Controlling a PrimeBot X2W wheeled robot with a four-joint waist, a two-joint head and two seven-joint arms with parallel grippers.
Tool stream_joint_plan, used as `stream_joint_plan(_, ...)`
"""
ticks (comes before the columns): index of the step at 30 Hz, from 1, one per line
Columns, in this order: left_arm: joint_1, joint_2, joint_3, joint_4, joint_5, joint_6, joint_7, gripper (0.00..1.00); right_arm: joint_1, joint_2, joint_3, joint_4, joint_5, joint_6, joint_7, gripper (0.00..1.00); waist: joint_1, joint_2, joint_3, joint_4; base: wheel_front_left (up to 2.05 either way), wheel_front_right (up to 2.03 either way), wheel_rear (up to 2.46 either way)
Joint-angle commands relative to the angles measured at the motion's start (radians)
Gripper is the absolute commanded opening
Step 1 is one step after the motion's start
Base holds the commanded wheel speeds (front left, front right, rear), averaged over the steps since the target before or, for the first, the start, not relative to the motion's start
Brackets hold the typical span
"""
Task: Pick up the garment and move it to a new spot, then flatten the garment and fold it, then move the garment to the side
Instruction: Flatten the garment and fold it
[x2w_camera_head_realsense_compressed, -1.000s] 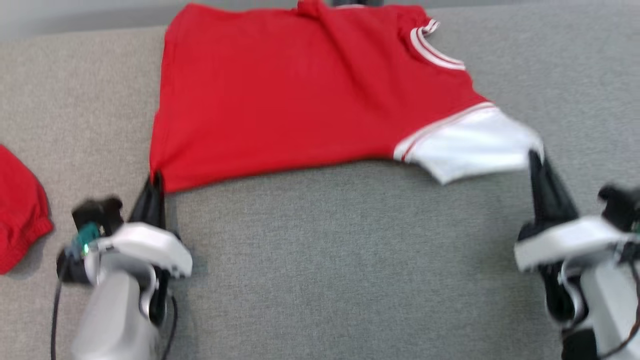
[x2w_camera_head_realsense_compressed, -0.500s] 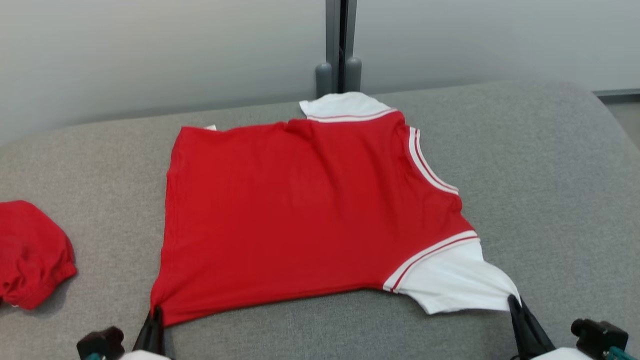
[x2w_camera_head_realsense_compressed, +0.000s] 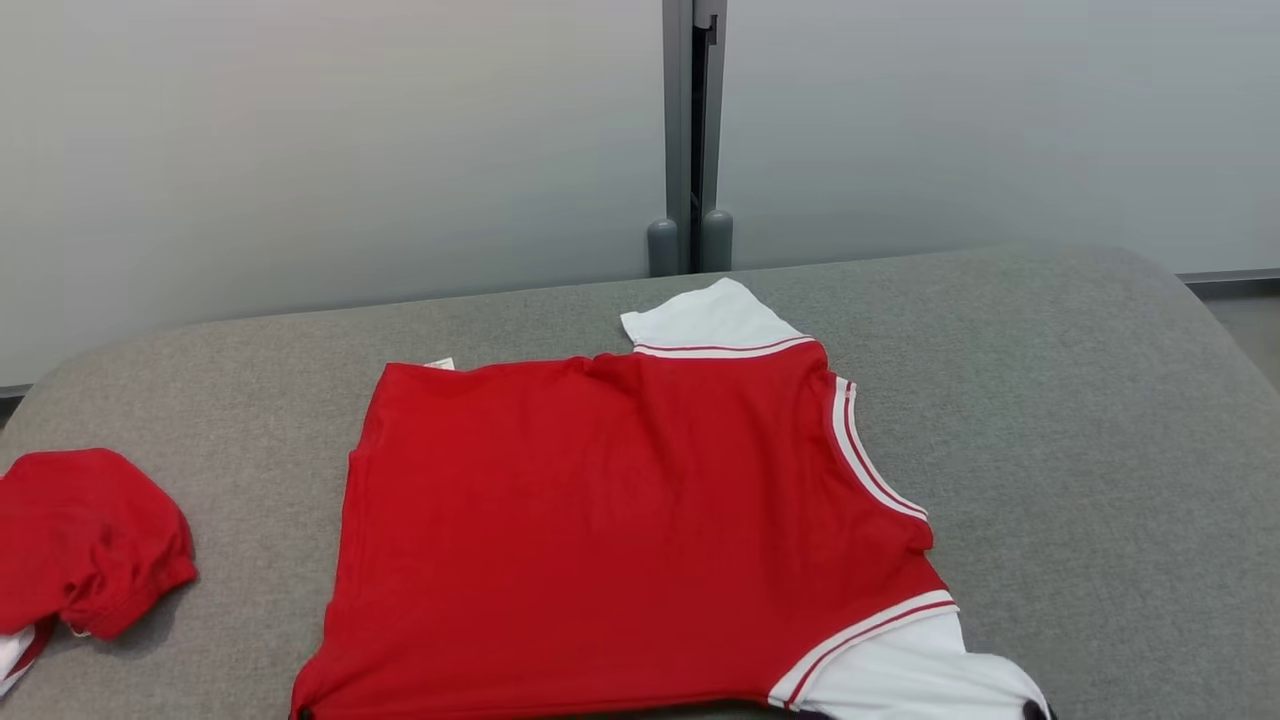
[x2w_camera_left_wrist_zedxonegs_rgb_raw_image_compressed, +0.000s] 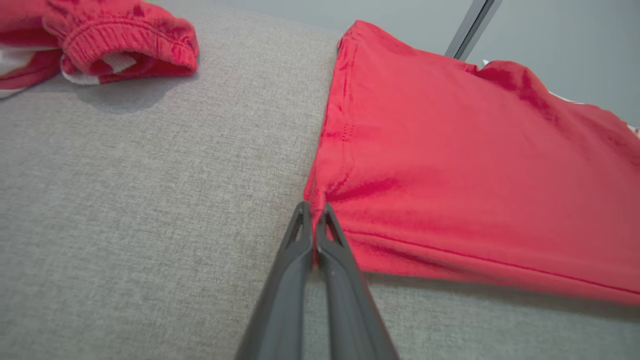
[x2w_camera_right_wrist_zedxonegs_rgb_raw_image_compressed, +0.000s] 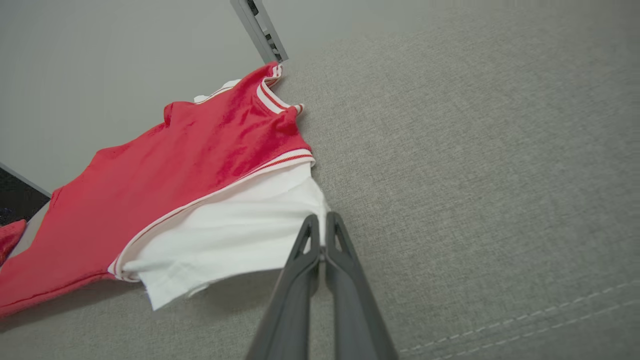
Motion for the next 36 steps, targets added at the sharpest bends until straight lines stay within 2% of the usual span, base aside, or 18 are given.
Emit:
stream_joint_plan(1, 0.010, 0.010, -0.001, -0.027, 0.008, -0.006, -0.002, 0.00, 0.005, -0.016, -0.025, -0.026, 0.005, -0.001, -0.007, 0.00, 0.0000, 0.0000, 0.000, 0.008, 0.00, 0.00, 0.00)
stream_joint_plan(6, -0.020, 0.011, -0.015, -0.098, -0.001, -0.012, -0.002, 0.00, -0.071, -0.022, -0.068, -0.071, -0.007, -0.001, -0.007, 0.00, 0.0000, 0.0000, 0.026, 0.023, 0.00, 0.00, 0.00)
stream_joint_plan(13, -0.128, 0.009, -0.058, -0.096, 0.016, -0.004, -0.002, 0.00, -0.249, -0.045, -0.059, -0.033, -0.040, -0.001, -0.007, 0.00, 0.0000, 0.0000, 0.078, 0.044, 0.00, 0.00, 0.00)
stream_joint_plan(18, -0.253, 0.008, -0.089, -0.039, 0.028, 0.005, -0.002, 0.00, -0.412, -0.058, -0.040, 0.066, -0.065, 0.000, -0.006, 0.00, 0.0000, 0.0000, 0.145, 0.056, 0.00, 0.00, 0.00)
stream_joint_plan(27, -0.448, 0.008, -0.099, 0.034, 0.061, 0.008, -0.002, 0.00, -0.641, -0.026, -0.057, 0.222, -0.120, 0.000, -0.006, 0.00, 0.0000, 0.0000, 0.279, 0.055, 0.00, 0.00, 0.00)
stream_joint_plan(35, -0.524, 0.009, -0.084, 0.067, 0.067, 0.005, -0.002, 0.00, -0.737, -0.009, -0.084, 0.308, -0.174, 0.000, -0.006, 0.00, 0.0000, 0.0000, 0.333, 0.060, 0.00, 0.00, 0.00)
stream_joint_plan(36, -0.528, 0.009, -0.079, 0.066, 0.053, 0.002, -0.002, 0.36, -0.744, -0.008, -0.088, 0.311, -0.181, 0.000, -0.006, 0.42, 0.0000, 0.0000, 0.336, 0.061, 0.00, 0.00, 0.00)
